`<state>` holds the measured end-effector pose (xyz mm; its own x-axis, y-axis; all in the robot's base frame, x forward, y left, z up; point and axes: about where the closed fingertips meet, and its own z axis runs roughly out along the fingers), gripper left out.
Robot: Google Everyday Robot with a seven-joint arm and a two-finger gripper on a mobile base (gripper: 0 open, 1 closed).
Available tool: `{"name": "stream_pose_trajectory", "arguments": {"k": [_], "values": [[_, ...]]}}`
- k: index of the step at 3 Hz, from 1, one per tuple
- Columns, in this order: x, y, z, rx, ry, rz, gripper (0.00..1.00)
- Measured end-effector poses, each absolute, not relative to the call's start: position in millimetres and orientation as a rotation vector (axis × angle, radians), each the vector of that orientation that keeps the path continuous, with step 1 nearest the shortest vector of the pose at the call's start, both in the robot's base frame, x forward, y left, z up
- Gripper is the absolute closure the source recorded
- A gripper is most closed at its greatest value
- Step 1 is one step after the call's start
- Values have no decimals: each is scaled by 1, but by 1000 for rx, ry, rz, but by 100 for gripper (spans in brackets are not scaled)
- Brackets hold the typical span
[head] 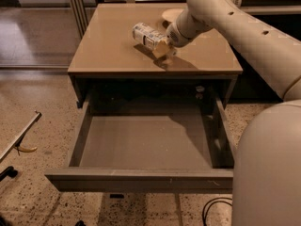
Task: Pick blue plastic bottle from top drawer and place on counter
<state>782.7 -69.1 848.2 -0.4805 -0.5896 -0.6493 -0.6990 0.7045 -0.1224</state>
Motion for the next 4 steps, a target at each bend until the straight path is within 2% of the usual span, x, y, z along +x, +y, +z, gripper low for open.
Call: {"name": "stream_pose_trajectory", "arguments": {"k": [3,4], "values": [[791,-79,835,-1031,2250,225,12],[791,-79,835,-1031,2250,225,0]]}}
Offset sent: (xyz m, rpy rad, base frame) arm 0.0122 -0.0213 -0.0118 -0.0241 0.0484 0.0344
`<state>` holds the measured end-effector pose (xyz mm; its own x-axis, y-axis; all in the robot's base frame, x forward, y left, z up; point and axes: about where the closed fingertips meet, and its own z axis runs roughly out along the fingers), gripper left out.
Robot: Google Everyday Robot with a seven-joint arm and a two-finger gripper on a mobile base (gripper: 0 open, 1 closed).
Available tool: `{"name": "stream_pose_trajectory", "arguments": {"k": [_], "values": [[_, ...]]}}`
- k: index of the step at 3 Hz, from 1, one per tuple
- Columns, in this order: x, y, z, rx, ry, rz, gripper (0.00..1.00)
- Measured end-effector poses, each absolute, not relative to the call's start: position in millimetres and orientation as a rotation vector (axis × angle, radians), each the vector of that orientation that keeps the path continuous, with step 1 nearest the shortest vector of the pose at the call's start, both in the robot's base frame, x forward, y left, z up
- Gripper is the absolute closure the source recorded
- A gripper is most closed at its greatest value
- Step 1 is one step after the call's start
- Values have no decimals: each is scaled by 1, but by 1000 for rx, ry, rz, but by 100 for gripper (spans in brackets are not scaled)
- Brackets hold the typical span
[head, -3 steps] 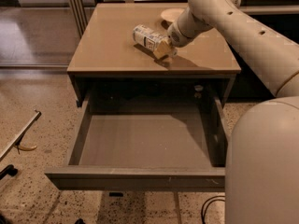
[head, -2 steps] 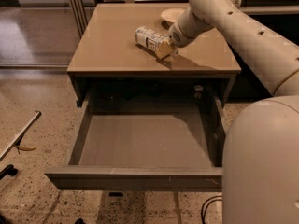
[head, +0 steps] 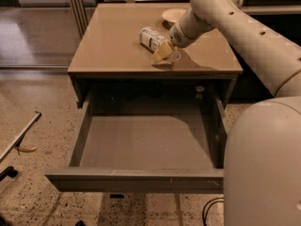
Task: Pick blue plastic bottle from top drawer and place on counter
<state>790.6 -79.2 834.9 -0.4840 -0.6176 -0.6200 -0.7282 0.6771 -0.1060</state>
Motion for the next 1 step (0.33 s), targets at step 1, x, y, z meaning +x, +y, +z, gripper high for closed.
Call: {"name": "stream_pose_trajectory", "arguments": {"k": [1], "values": [[791,-79,835,-1031,2250,225,0]]}}
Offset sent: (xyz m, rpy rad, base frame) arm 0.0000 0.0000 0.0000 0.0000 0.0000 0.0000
